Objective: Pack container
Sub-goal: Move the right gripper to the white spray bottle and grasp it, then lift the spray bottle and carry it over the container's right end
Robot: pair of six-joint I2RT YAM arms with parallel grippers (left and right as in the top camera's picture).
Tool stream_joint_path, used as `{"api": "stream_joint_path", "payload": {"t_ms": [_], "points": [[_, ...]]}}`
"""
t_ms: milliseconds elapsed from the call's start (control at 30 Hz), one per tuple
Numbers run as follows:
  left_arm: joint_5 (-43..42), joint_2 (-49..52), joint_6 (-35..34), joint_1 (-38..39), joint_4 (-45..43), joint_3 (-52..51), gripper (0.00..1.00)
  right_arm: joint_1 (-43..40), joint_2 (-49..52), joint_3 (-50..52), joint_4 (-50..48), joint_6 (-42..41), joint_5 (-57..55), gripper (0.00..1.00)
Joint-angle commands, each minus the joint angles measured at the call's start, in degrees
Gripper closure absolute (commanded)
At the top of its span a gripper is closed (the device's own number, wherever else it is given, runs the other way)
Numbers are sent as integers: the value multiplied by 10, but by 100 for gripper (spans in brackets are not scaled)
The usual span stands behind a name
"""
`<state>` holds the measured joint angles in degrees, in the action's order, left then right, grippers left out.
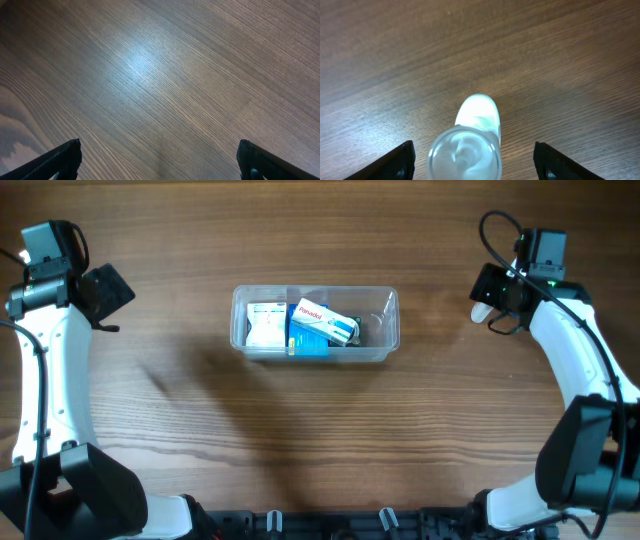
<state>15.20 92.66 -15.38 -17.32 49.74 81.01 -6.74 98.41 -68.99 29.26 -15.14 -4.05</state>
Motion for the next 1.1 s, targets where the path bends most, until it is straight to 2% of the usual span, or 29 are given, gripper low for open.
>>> {"api": "stream_joint_path", "payload": {"t_ms": [0, 100, 300, 567, 667, 1067], "points": [[7, -10, 1, -1, -1, 4, 0, 0, 30, -9, -3, 2, 11, 28], [7, -10, 1, -1, -2, 4, 0, 0, 34, -8, -2, 4, 11, 32], [7, -10, 1, -1, -1, 4, 0, 0, 35, -4, -20, 63, 6, 37], [7, -10, 1, -1, -1, 4, 0, 0, 35, 1, -23, 90, 0, 38], [7, -10, 1, -1, -1, 4, 0, 0, 36, 1, -23, 90, 0, 48], [7, -10, 1, -1, -1, 4, 0, 0, 43, 1, -28, 90, -5, 47]]}}
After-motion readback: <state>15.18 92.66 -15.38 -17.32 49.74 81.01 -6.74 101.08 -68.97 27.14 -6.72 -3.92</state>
